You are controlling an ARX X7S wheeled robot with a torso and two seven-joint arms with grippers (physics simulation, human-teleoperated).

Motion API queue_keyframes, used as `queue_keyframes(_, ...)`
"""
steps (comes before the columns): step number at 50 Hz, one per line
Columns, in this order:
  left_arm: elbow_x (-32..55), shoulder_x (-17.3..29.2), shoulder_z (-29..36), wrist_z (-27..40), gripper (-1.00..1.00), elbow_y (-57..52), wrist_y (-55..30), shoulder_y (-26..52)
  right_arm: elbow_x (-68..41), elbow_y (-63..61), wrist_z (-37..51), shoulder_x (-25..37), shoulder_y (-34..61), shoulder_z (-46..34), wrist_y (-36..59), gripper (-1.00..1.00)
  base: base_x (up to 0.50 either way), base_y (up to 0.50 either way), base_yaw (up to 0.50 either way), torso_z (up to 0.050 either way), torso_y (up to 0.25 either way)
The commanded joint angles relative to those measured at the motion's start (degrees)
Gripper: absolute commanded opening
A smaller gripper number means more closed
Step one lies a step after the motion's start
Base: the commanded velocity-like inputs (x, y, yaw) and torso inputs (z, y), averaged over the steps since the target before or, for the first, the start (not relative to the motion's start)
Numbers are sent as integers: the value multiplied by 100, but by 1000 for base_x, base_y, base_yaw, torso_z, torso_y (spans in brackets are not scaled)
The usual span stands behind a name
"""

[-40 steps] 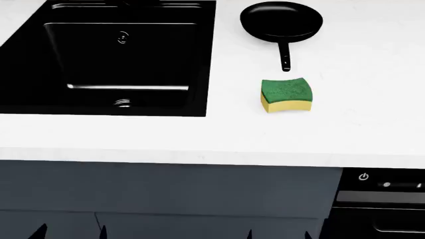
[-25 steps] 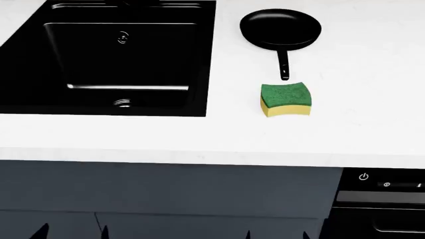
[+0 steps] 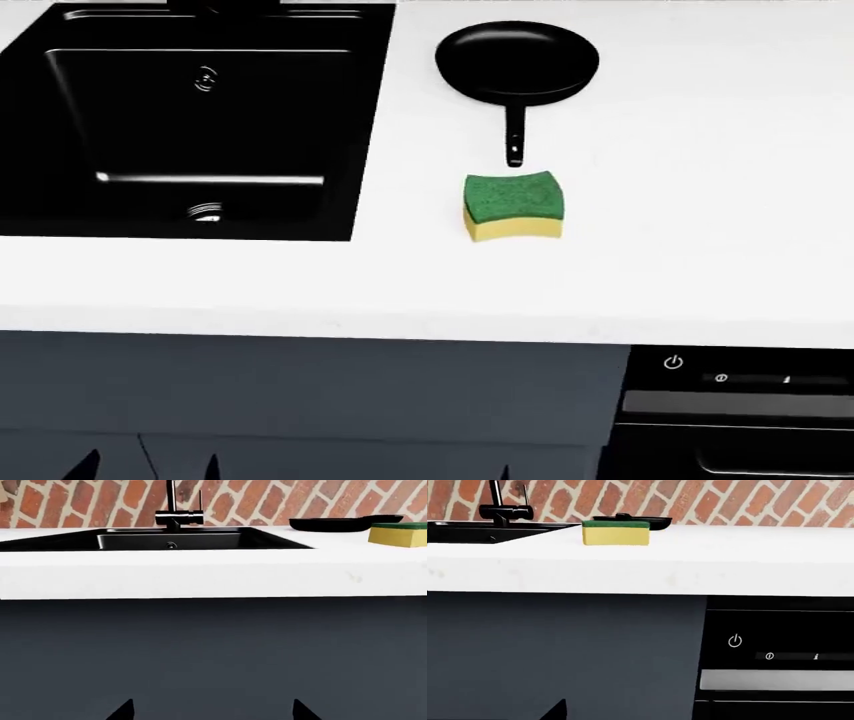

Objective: Pick the pan and sponge and place them into the sink. Then turn on the water.

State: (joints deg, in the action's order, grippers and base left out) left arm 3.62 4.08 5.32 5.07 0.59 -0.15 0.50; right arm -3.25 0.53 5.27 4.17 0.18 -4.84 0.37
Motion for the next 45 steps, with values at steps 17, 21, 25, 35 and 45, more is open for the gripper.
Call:
queue_keyframes(17,286,197,145,171,100,14,-20,4,-91,63,322,163,45,-194,14,100,131,-309,0,0,0)
queue_keyframes(21,247,188,199,245,100,40,-48,54,-105,68,351,182,46,-228,0,100,133,-180,0,0,0)
queue_keyframes(25,298,176,200,312,100,56,-131,97,-110,59,383,208,46,-259,5,100,133,-72,0,0,0)
queue_keyframes(35,349,227,270,370,100,59,-122,95,-133,43,456,264,61,-321,45,100,102,-1,0,0,0)
queue_keyframes(45,445,260,323,398,100,59,-118,117,-169,41,521,305,65,-368,45,100,89,0,0,0,0)
